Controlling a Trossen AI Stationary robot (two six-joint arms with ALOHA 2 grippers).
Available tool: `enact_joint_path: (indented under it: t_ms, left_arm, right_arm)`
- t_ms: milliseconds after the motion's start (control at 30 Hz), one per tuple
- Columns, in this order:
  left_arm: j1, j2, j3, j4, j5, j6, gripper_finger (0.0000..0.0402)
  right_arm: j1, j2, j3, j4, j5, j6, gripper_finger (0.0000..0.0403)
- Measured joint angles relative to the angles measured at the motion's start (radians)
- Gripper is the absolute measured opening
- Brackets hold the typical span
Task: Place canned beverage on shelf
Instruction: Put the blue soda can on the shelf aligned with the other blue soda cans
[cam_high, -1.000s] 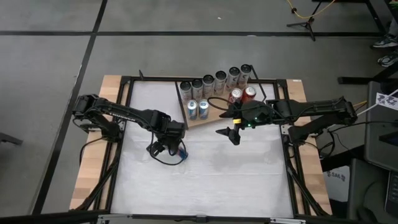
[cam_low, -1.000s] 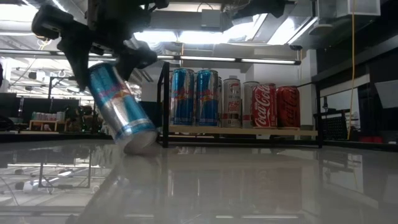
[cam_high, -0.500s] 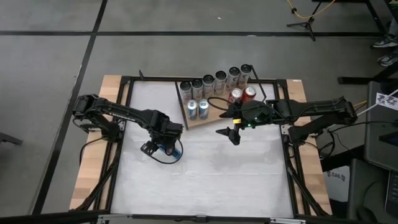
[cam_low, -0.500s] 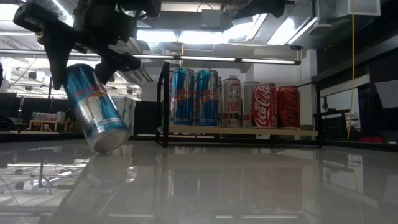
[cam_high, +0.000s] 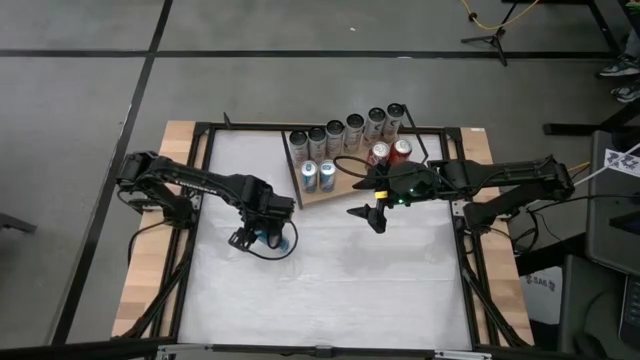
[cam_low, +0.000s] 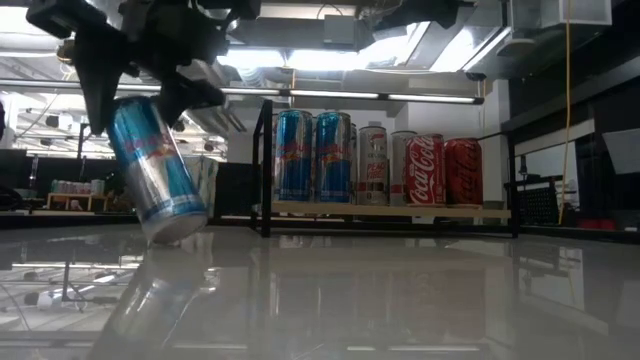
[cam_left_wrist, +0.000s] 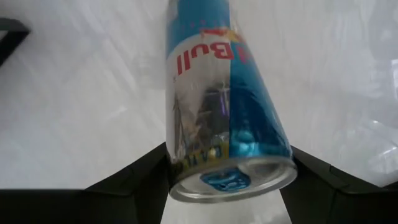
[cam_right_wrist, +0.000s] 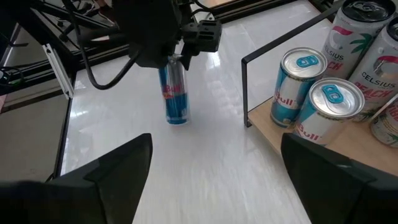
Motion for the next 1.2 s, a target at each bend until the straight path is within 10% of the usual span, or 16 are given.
enact_joint_path:
  t_ms: [800, 1200]
  left_arm:
    - [0.000, 0.000, 0.088, -0.067, -0.021, -0.015, 0.0243]
    - [-0.071, 0.000, 0.086, -0.126, -0.162, 0.210, 0.0243]
  right_arm:
    - [0.000, 0.000, 0.000, 0.000, 0.000, 0.000, 0.0347]
    - [0.000, 0.000, 0.000, 0.000, 0.000, 0.000, 0.0347]
